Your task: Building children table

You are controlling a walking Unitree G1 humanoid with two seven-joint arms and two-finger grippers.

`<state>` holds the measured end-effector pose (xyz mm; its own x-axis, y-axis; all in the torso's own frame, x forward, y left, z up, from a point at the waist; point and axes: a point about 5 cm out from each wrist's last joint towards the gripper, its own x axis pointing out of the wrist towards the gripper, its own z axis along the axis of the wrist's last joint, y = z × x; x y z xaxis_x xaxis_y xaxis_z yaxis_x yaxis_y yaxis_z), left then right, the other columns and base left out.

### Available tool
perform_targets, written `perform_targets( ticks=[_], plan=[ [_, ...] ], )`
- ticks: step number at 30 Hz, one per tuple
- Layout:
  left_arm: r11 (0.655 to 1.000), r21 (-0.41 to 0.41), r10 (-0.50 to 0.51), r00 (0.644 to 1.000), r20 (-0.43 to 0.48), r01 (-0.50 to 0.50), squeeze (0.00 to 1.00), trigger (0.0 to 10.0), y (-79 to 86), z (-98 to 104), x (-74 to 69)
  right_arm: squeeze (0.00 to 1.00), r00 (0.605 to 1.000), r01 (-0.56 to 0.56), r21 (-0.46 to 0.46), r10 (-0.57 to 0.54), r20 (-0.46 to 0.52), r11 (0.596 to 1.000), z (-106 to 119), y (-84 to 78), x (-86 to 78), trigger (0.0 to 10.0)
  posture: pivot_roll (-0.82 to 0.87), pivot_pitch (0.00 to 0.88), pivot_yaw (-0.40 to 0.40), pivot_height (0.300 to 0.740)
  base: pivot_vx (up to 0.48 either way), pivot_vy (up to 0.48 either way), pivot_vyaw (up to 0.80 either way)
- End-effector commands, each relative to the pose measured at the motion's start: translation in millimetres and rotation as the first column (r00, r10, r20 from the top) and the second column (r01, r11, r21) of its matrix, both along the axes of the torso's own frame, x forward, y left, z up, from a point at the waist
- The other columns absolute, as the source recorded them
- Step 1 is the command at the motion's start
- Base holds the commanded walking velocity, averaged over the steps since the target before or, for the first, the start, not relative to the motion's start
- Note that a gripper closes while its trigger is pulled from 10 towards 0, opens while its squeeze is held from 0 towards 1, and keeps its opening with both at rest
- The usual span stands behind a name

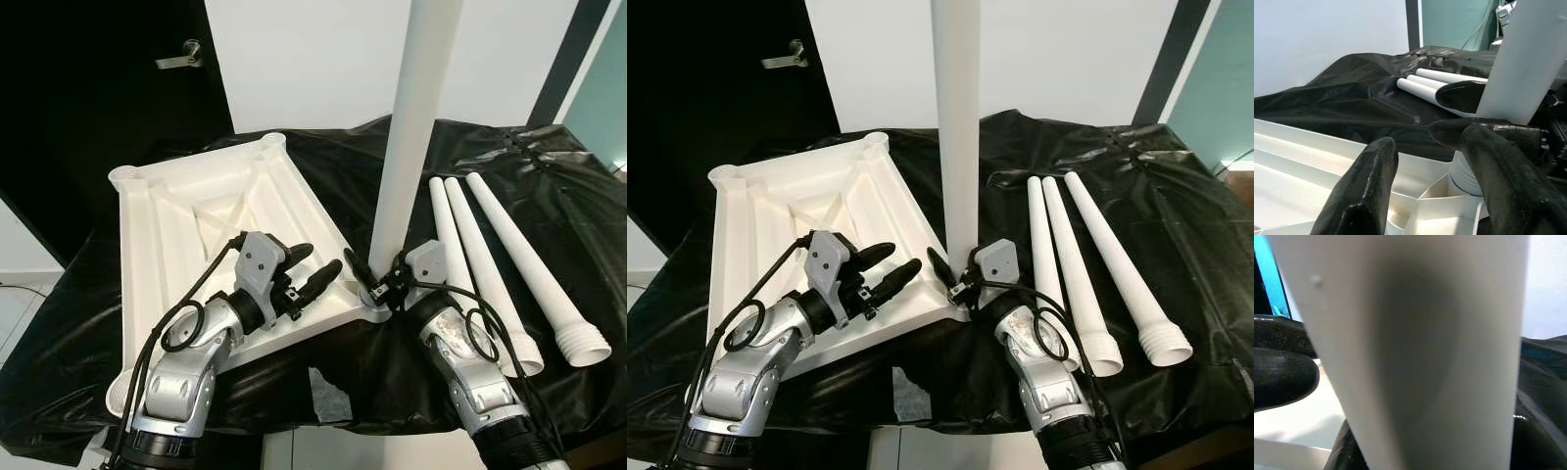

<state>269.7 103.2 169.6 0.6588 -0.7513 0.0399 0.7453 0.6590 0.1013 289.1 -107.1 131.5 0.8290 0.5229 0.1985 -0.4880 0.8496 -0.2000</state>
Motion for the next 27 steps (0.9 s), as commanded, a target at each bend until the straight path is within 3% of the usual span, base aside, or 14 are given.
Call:
perform_targets(
  ticks=[1, 11, 20, 25, 27],
  plan=[
    [0.999, 0.006, -0.032, 0.999, 0.007, 0.032, 0.00, 10.0, -2.4, 1.3, 0.2, 0.00, 0.991, 0.015, -0.036, -0.020, -0.135, 0.999, -27.5, -6.9, -2.5, 10.0, 0.01, 0.000, 0.041, 0.740, 0.000, 0.000, 0.00],
    [0.999, 0.004, -0.032, 0.999, 0.012, 0.032, 0.00, 10.0, -2.1, 2.8, 0.6, 0.00, 0.968, 0.035, 0.121, -0.004, -0.250, 0.992, -25.9, -3.4, 2.0, 10.0, 0.01, 0.000, 0.039, 0.740, 0.000, 0.000, 0.00],
    [0.999, 0.005, -0.035, 0.999, 0.014, 0.035, 0.00, 10.0, -1.9, 3.7, 1.4, 0.00, 0.961, 0.055, 0.163, -0.008, -0.277, 0.985, -24.9, -4.5, 5.7, 10.0, 0.01, 0.000, 0.042, 0.740, 0.000, 0.000, 0.00],
    [0.999, 0.005, -0.036, 0.999, 0.016, 0.036, 0.00, 10.0, -1.9, 4.5, 1.3, 0.00, 0.949, 0.081, 0.212, -0.010, -0.316, 0.974, -26.2, -6.1, 6.8, 10.0, 0.01, 0.000, 0.044, 0.740, 0.000, 0.000, 0.00],
    [0.999, 0.005, -0.039, 0.999, 0.016, 0.039, 0.00, 10.0, -1.8, 5.0, 0.8, 0.00, 0.935, 0.115, 0.271, -0.012, -0.355, 0.956, -25.4, -9.3, 8.5, 10.0, 0.01, 0.000, 0.045, 0.740, 0.000, 0.000, 0.00]
  ],
)
